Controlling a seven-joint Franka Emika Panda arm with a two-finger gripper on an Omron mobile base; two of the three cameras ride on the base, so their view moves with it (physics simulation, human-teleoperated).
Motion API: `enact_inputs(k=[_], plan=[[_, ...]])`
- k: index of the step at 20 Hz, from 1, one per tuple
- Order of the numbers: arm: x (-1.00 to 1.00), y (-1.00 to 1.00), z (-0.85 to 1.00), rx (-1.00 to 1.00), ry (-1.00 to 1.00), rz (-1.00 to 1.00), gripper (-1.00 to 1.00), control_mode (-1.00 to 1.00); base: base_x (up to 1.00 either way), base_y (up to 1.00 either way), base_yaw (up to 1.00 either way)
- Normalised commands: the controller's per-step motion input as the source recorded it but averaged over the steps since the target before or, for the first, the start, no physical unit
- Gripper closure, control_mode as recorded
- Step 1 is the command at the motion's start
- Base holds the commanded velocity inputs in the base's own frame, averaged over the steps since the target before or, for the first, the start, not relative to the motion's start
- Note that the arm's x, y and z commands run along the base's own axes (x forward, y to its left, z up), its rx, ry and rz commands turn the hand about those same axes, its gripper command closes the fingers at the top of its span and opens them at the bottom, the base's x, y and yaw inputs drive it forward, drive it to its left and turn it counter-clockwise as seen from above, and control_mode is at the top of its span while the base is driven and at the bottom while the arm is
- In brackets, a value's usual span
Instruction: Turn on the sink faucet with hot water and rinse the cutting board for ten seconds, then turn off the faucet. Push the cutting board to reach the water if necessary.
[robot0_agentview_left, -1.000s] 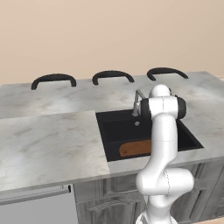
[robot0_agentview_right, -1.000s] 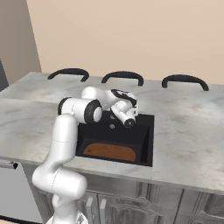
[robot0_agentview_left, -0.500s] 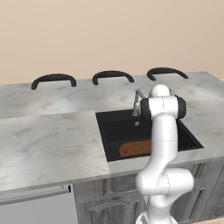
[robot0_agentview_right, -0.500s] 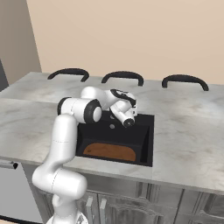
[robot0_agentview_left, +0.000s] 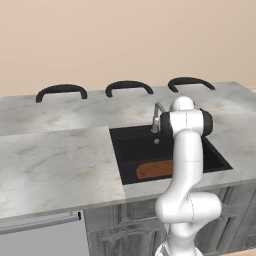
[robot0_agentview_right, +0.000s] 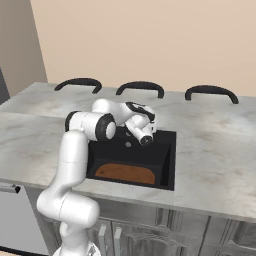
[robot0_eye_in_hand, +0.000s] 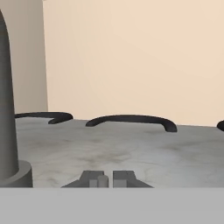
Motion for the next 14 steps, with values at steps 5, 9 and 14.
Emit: enact_inputs(k=[5, 9, 14], plan=[[0.0, 0.0, 0.0, 0.0, 0.0, 0.0, 1.0, -1.0, 0.0, 0.0, 0.0], [0.0, 0.0, 0.0, 0.0, 0.0, 0.0, 1.0, -1.0, 0.0, 0.0, 0.0], [0.0, 0.0, 0.0, 0.0, 0.0, 0.0, 1.0, -1.0, 0.0, 0.0, 0.0]])
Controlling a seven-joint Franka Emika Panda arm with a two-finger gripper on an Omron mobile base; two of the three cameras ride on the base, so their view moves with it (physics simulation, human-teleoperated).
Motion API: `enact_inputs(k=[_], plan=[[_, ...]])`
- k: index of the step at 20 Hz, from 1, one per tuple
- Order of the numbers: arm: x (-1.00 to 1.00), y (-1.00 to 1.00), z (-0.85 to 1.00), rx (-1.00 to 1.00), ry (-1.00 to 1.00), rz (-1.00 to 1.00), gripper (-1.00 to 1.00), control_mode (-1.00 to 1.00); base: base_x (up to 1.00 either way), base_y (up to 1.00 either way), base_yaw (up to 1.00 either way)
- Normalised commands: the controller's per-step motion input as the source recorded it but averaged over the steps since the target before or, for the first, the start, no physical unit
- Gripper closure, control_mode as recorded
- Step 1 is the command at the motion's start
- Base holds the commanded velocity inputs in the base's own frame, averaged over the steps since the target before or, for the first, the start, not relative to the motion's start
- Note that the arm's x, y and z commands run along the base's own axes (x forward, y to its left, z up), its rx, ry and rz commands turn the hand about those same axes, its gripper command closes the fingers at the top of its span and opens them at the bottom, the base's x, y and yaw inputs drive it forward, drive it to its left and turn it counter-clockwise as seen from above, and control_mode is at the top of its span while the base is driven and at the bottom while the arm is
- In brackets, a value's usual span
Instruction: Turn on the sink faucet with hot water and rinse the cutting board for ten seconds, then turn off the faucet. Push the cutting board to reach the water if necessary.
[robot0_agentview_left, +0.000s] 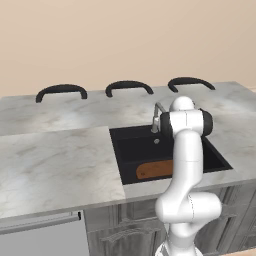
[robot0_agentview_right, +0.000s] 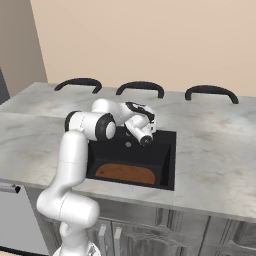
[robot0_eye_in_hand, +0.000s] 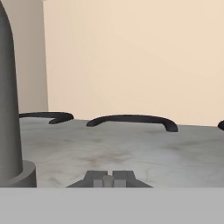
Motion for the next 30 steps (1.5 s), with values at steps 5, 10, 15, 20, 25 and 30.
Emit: enact_inputs(k=[5, 10, 15, 20, 25, 30], plan=[[0.0, -0.03, 0.0, 0.0, 0.0, 0.0, 1.0, -1.0, 0.0, 0.0, 0.0], [0.0, -0.06, 0.0, 0.0, 0.0, 0.0, 1.0, -1.0, 0.0, 0.0, 0.0], [0.0, -0.24, 0.0, 0.0, 0.01, 0.0, 1.0, -1.0, 0.0, 0.0, 0.0], [0.0, -0.36, 0.0, 0.01, 0.0, 0.0, 1.0, -1.0, 0.0, 0.0, 0.0], [0.0, -0.42, 0.0, 0.0, 0.0, 0.0, 1.0, -1.0, 0.0, 0.0, 0.0], [-0.01, -0.51, 0.0, 0.0, 0.0, 0.0, 1.0, -1.0, 0.0, 0.0, 0.0]])
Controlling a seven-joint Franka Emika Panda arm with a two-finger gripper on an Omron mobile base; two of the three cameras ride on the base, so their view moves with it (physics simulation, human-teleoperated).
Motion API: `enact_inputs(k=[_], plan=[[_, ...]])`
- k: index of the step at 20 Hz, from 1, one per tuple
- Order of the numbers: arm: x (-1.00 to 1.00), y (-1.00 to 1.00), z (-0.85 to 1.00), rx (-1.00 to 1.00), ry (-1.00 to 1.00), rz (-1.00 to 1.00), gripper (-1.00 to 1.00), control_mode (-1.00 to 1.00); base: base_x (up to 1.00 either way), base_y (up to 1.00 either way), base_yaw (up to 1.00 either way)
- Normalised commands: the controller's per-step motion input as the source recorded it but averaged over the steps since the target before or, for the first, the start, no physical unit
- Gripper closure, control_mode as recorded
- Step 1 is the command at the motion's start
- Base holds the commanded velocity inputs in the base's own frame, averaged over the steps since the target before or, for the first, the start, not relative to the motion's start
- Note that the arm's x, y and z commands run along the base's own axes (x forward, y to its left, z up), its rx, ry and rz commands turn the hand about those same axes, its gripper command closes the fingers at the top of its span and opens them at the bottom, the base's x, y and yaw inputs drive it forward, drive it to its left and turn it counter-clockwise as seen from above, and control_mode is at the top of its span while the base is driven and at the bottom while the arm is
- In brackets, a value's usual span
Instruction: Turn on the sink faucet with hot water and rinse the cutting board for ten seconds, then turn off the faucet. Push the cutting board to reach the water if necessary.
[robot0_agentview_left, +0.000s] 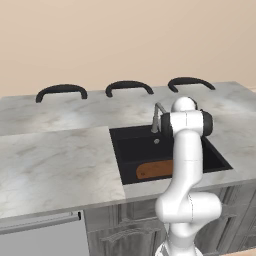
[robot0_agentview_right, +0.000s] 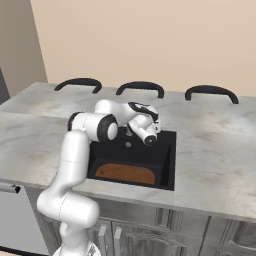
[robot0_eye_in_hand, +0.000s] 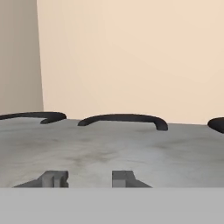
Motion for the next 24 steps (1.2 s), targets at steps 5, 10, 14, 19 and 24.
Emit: enact_inputs(k=[5, 10, 14, 19, 24], plan=[[-0.02, -0.51, 0.0, 0.0, 0.0, 0.0, 1.0, -1.0, 0.0, 0.0, 0.0], [-0.06, -0.48, -0.04, 0.0, 0.0, 0.0, 1.0, -1.0, 0.0, 0.0, 0.0], [-0.08, -0.46, -0.04, 0.0, 0.0, 0.0, 1.0, -1.0, 0.0, 0.0, 0.0], [-0.12, -0.53, -0.07, 0.0, 0.0, 0.0, 1.0, -1.0, 0.0, 0.0, 0.0], [-0.16, -0.55, -0.07, 0.0, 0.0, 0.0, 1.0, -1.0, 0.0, 0.0, 0.0]])
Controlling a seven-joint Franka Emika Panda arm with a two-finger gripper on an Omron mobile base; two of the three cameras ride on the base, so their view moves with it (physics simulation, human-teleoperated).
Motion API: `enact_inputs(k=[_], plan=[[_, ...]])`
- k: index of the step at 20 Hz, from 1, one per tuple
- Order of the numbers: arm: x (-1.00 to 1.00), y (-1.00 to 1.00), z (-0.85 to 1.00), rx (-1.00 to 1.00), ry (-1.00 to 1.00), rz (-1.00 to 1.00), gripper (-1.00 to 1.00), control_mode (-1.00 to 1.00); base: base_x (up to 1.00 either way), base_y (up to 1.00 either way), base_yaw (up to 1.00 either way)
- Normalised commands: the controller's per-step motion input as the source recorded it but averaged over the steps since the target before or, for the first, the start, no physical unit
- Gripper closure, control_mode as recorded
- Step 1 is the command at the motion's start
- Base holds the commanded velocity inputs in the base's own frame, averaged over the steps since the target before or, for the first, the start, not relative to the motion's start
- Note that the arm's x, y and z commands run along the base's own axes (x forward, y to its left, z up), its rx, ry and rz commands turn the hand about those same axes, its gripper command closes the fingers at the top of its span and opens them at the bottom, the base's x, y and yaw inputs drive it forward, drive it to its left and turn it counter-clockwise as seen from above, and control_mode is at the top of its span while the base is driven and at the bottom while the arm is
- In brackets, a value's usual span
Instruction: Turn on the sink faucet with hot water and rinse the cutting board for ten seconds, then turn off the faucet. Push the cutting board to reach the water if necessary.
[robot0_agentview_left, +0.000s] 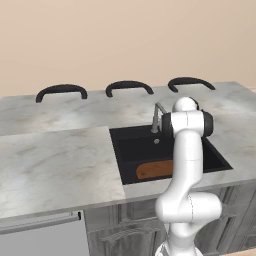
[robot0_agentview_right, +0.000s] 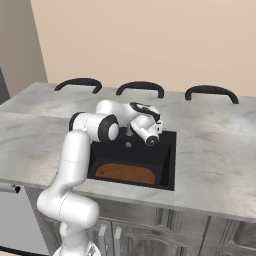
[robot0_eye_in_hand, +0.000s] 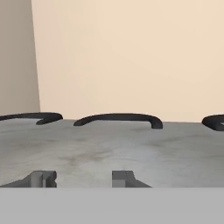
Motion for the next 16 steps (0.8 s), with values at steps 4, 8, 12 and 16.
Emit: enact_inputs(k=[4, 8, 12, 16], plan=[[-0.16, -0.54, -0.06, 0.0, 0.0, 0.0, 1.0, -1.0, 0.0, 0.0, 0.0], [-0.12, -0.55, -0.04, 0.0, 0.0, 0.0, 1.0, -1.0, 0.0, 0.0, 0.0], [-0.12, -0.61, -0.06, 0.0, 0.0, 0.0, 1.0, -1.0, 0.0, 0.0, 0.0], [-0.14, -0.64, -0.08, 0.0, 0.0, 0.0, 1.0, -1.0, 0.0, 0.0, 0.0]])
